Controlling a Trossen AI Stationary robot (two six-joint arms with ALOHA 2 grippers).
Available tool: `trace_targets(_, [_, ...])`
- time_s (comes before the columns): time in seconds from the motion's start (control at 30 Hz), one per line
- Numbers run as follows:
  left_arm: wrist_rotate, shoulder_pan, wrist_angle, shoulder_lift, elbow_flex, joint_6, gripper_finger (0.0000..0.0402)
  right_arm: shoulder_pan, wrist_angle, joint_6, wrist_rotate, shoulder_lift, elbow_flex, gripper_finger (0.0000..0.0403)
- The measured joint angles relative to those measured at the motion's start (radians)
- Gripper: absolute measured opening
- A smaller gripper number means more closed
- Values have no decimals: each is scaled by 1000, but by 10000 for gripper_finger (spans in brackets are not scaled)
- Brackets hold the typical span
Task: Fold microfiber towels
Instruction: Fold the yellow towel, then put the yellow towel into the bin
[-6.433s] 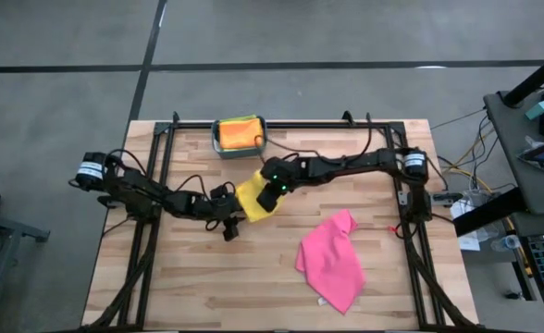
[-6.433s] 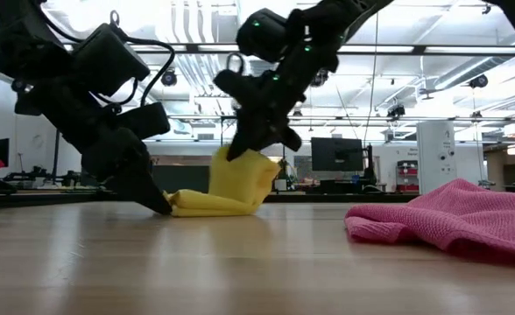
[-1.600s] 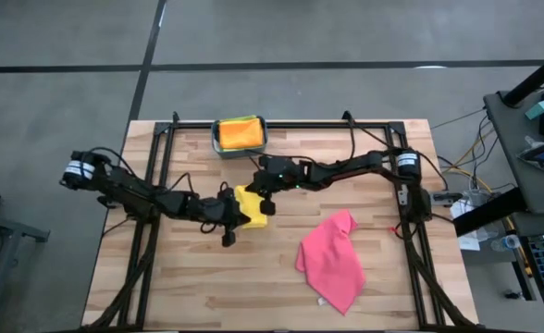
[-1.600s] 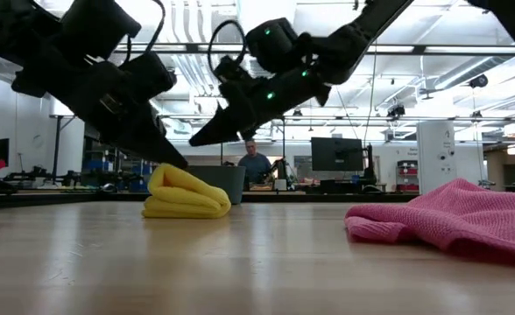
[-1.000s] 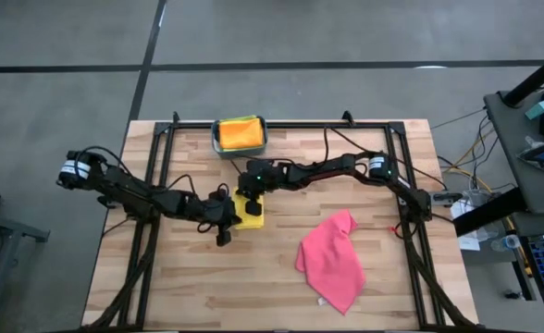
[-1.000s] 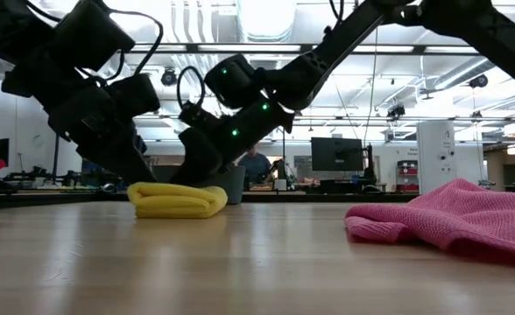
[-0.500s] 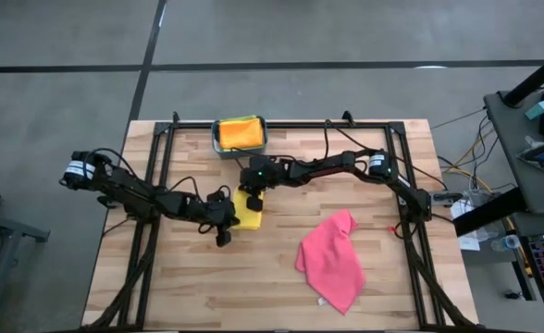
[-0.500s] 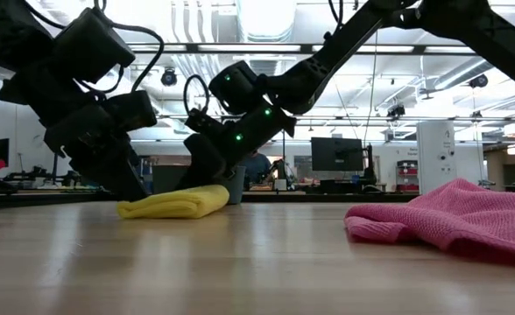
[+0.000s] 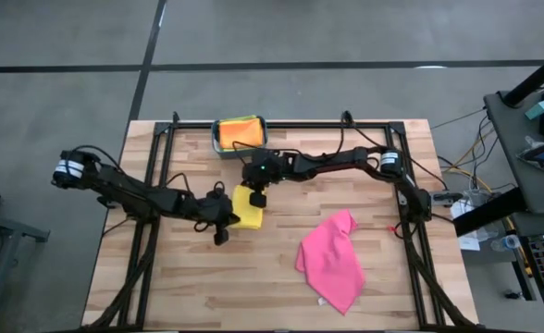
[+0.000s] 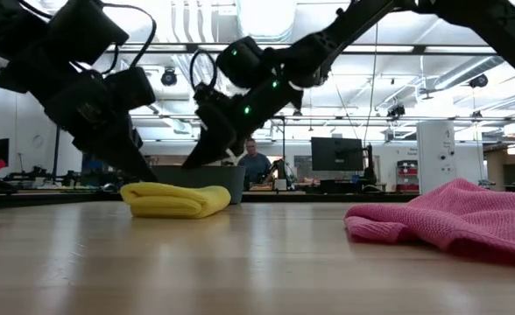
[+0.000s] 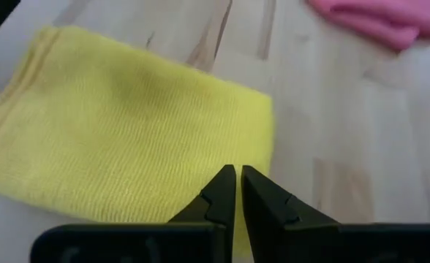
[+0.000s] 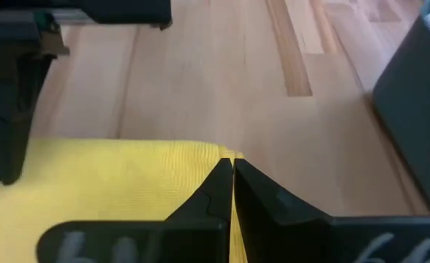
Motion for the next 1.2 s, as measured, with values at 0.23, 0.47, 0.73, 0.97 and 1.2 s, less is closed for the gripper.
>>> trace_targets(0.23, [6,19,-98,-123,4,-178,24,20,-115,309,24,-91,-42,9])
trace_targets(0.47, [65,108,-96,-223,-36,-493,118,61,-210,643,-11,-166,-135,15])
trace_targets(0.73, [-24,143,-81,-121,-68,-611,241,69,-166,786,-6,-180,-249,94])
trace_targets(0.97, [13,163,115,55,-69,-675,261,77,32,878,-9,-174,-367,193])
trace_targets(1.2, [22,170,312,189,-66,-689,259,73,187,920,-35,-159,-424,252])
